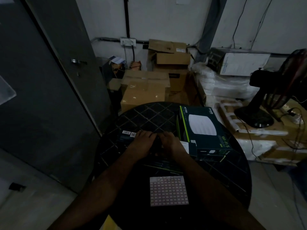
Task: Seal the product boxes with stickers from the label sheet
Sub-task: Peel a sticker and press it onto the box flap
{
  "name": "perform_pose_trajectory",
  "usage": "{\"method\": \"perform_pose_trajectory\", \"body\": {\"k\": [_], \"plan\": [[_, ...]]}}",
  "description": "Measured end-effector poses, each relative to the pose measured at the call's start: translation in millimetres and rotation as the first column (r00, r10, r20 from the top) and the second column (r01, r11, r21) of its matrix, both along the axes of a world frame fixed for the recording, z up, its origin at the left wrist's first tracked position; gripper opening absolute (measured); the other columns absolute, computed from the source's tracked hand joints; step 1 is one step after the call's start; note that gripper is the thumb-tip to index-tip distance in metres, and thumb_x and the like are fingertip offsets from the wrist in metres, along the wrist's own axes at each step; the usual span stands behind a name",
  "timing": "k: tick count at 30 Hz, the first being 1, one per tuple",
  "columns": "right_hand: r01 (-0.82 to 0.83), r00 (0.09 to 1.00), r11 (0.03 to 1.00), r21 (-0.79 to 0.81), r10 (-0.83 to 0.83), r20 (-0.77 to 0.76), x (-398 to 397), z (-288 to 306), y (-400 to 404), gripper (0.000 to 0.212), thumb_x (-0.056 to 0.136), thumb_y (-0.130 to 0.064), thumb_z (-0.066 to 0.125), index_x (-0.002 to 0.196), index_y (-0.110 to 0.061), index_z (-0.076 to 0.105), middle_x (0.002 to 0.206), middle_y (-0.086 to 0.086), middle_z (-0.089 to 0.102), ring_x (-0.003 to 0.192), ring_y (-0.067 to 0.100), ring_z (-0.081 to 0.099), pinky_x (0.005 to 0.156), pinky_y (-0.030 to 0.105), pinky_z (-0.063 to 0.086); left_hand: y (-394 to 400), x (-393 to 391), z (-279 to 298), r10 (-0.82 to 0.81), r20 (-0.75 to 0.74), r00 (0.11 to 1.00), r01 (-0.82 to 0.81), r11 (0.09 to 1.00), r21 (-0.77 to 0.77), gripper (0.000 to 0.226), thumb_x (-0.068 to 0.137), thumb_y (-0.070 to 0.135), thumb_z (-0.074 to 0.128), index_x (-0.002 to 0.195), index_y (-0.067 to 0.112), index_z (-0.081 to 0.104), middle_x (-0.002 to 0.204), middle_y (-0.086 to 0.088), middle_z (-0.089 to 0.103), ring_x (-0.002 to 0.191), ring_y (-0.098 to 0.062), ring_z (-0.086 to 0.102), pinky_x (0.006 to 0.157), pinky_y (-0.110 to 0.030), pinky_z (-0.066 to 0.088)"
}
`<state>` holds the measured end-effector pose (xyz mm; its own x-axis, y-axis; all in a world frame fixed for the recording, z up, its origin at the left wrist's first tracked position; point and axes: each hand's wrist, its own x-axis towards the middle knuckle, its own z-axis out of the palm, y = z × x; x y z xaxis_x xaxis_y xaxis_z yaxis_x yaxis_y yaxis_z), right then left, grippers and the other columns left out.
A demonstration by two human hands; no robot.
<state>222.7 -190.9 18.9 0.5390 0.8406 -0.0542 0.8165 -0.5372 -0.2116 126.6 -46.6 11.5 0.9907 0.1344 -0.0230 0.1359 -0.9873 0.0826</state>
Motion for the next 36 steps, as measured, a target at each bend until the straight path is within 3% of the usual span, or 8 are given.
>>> {"method": "perform_pose_trajectory", "body": {"k": [2,6,11,14,16,22,29,36], "plan": [[-0.006,0.999,0.997,0.076,0.004,0.031,3.5,-2.8,-9.6,0.086,0.068,-0.054,0.08,0.142,-0.025,0.047,0.134,0.002,0.055,0.122,0.028,0.052,0.092,0.039,0.045,3.8,2.8,-1.6,-0.022,-0.019,1.0,0.022,1.0,-0.006,0.089,0.077,0.028,0.076,0.152,0.019,0.029,0.146,-0.01,0.039,0.135,-0.032,0.035,0.119,-0.046,0.016],[0.089,0.984,0.996,-0.03,-0.083,0.157,21.7,1.6,-51.2,0.089,0.07,-0.057,0.076,0.146,-0.033,0.039,0.135,0.001,0.056,0.125,0.028,0.052,0.098,0.044,0.042,19.0,-3.8,-4.6,0.008,0.012,1.0,-0.007,0.996,-0.086,0.09,0.074,0.024,0.079,0.151,0.022,0.032,0.144,-0.013,0.038,0.134,-0.035,0.034,0.119,-0.049,0.016],[0.219,0.955,0.938,0.269,-0.15,-0.255,41.1,4.3,-98.9,0.089,0.06,-0.027,0.094,0.138,-0.022,0.05,0.127,-0.001,0.056,0.118,0.021,0.056,0.095,0.026,0.044,45.2,-28.1,-6.5,0.057,0.174,0.983,0.001,0.949,-0.315,0.086,0.071,0.019,0.082,0.147,0.021,0.041,0.141,-0.011,0.042,0.13,-0.033,0.036,0.112,-0.046,0.031],[0.166,0.957,0.89,0.424,-0.041,-0.288,36.3,17.8,-90.7,0.082,0.057,-0.025,0.095,0.128,-0.026,0.053,0.12,-0.003,0.048,0.114,0.016,0.052,0.095,0.029,0.047,51.8,-36.5,-1.9,0.073,0.226,0.971,0.019,0.924,-0.382,0.086,0.069,0.018,0.08,0.146,0.024,0.041,0.14,-0.007,0.043,0.13,-0.03,0.037,0.109,-0.049,0.037],[0.158,0.94,0.842,0.516,0.032,-0.34,30.0,34.3,-84.8,0.075,0.062,-0.023,0.093,0.125,-0.032,0.052,0.122,-0.007,0.056,0.114,0.01,0.056,0.097,0.031,0.05,52.6,-37.2,9.6,0.082,0.25,0.965,0.024,0.918,-0.396,0.088,0.068,0.017,0.078,0.146,0.03,0.039,0.138,-0.006,0.044,0.13,-0.027,0.039,0.107,-0.045,0.039],[0.128,0.925,0.712,0.691,0.166,-0.342,19.4,94.4,-62.4,0.068,0.074,-0.011,0.087,0.132,-0.017,0.051,0.123,-0.013,0.063,0.117,-0.003,0.059,0.095,0.014,0.046,46.5,-30.0,47.8,0.049,0.355,0.934,0.085,0.932,-0.352,0.093,0.07,0.034,0.079,0.148,0.042,0.03,0.143,0.003,0.048,0.132,-0.022,0.044,0.105,-0.044,0.042],[-0.126,0.959,0.821,0.557,0.244,-0.143,17.0,119.7,-32.9,0.063,0.074,-0.016,0.086,0.132,-0.021,0.062,0.13,-0.004,0.066,0.12,0.007,0.06,0.101,0.023,0.049,-1.9,-5.4,83.8,0.037,0.455,0.89,0.222,0.835,-0.503,0.105,0.07,0.033,0.087,0.151,0.044,0.021,0.155,0.01,0.034,0.142,-0.006,0.033,0.113,-0.028,0.034],[-0.195,0.976,0.883,0.426,0.218,-0.005,21.4,123.6,-12.4,0.058,0.076,-0.024,0.085,0.13,-0.019,0.066,0.132,0.002,0.066,0.123,0.017,0.06,0.105,0.029,0.046,-3.4,-6.3,74.4,0.216,0.516,0.829,0.226,0.715,-0.661,0.08,0.071,0.021,0.088,0.137,0.031,0.044,0.14,0.013,0.053,0.129,-0.002,0.05,0.106,-0.032,0.046]]}}
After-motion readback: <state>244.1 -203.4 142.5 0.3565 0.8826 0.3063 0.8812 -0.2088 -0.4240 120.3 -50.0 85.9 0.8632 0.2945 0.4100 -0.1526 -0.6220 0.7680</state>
